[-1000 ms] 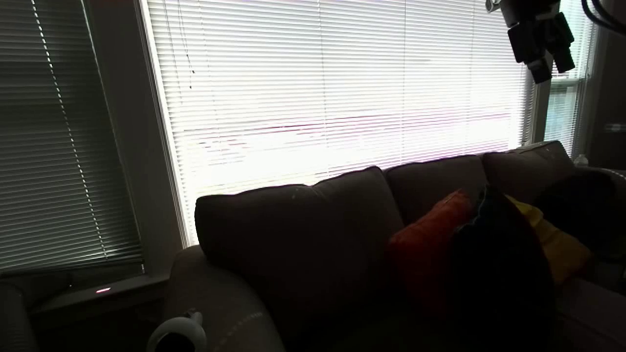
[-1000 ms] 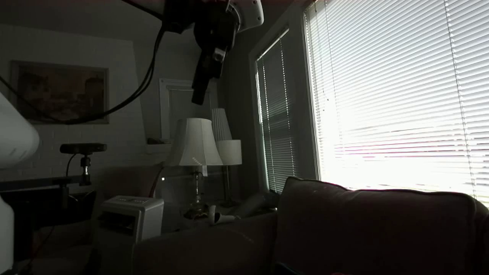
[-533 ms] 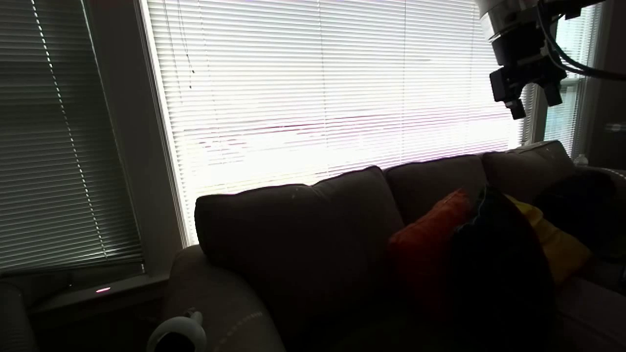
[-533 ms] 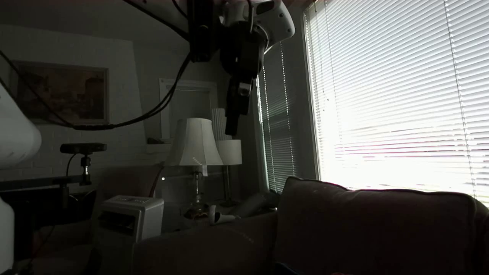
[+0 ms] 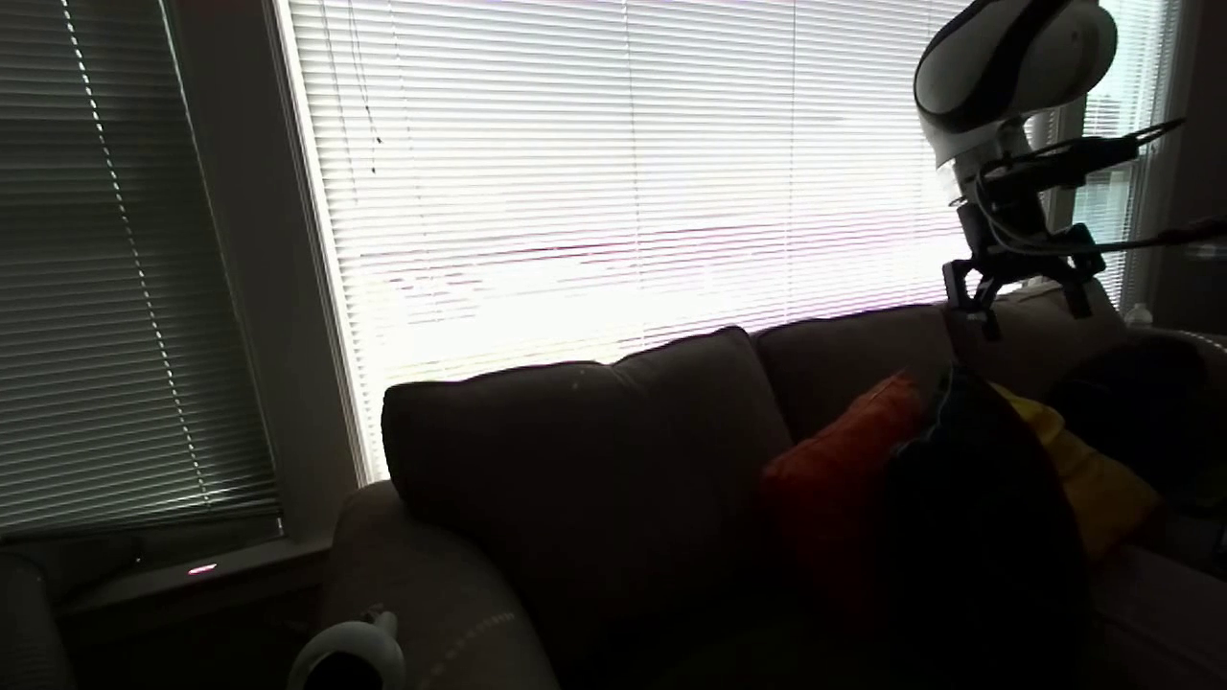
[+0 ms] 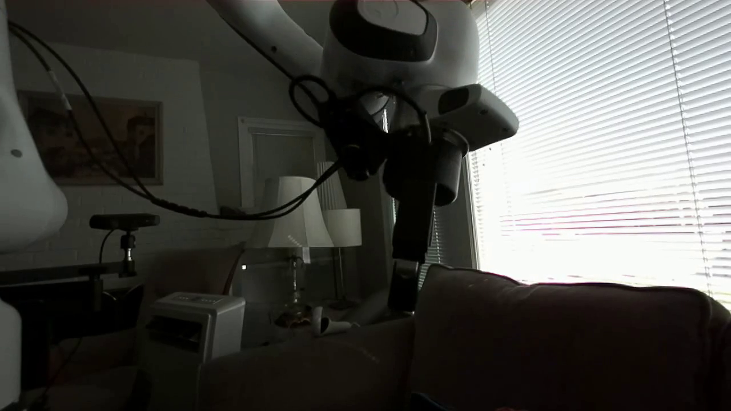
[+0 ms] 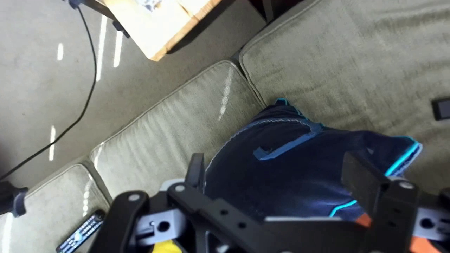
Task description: Move the black pillow to the left
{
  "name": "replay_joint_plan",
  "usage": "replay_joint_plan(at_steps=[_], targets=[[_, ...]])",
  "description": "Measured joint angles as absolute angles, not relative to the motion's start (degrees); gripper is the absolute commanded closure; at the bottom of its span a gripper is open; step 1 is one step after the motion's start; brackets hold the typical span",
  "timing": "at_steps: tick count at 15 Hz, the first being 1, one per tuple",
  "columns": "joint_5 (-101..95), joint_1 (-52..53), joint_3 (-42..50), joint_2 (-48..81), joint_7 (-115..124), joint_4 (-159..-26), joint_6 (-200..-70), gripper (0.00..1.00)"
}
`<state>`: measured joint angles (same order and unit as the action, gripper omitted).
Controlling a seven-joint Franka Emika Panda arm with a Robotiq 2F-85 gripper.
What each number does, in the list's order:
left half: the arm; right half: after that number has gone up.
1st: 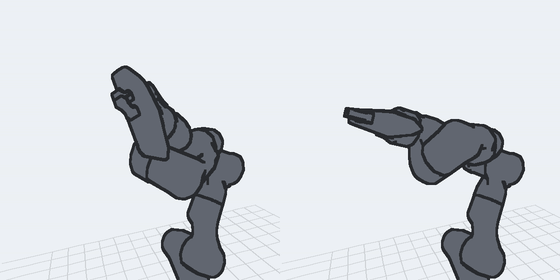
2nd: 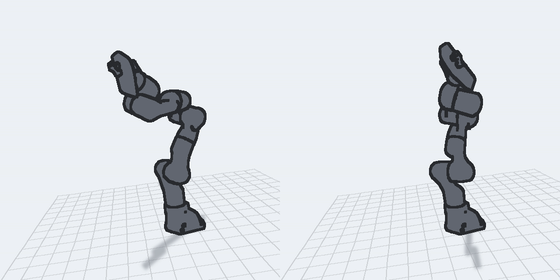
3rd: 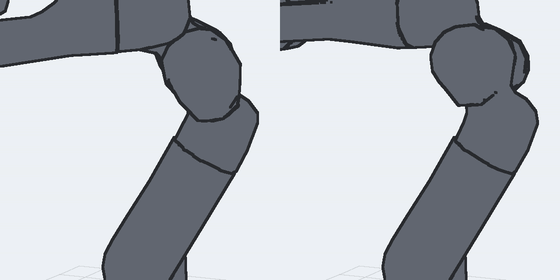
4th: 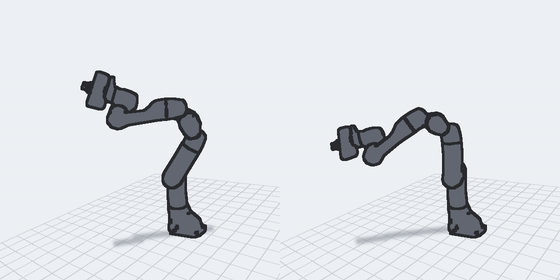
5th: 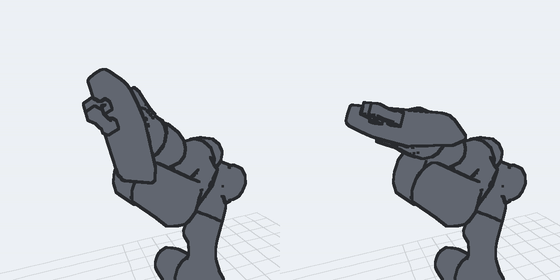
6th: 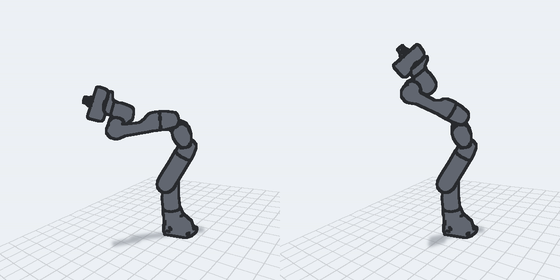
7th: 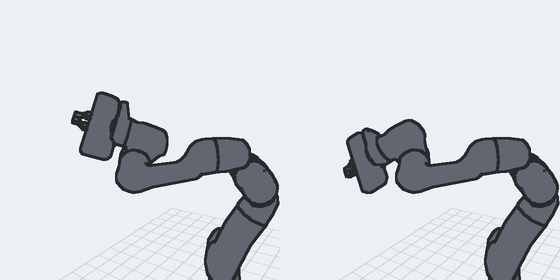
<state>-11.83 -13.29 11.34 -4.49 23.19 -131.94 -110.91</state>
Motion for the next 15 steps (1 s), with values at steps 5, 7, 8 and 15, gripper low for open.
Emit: replay_joint_plan(at_steps=[5, 7, 8, 15], targets=[[-7.72, -13.31, 12.46, 1.74, 27.15, -133.72, -127.33, 0.00], [-6.51, -13.29, 12.61, 4.00, 31.61, -133.74, -130.19, 0.00], [-6.18, -13.24, 12.65, 4.98, 34.36, -133.73, -130.85, 0.00], [-2.93, -12.43, 12.40, 9.65, 42.02, -132.94, -127.62, 0.00]])
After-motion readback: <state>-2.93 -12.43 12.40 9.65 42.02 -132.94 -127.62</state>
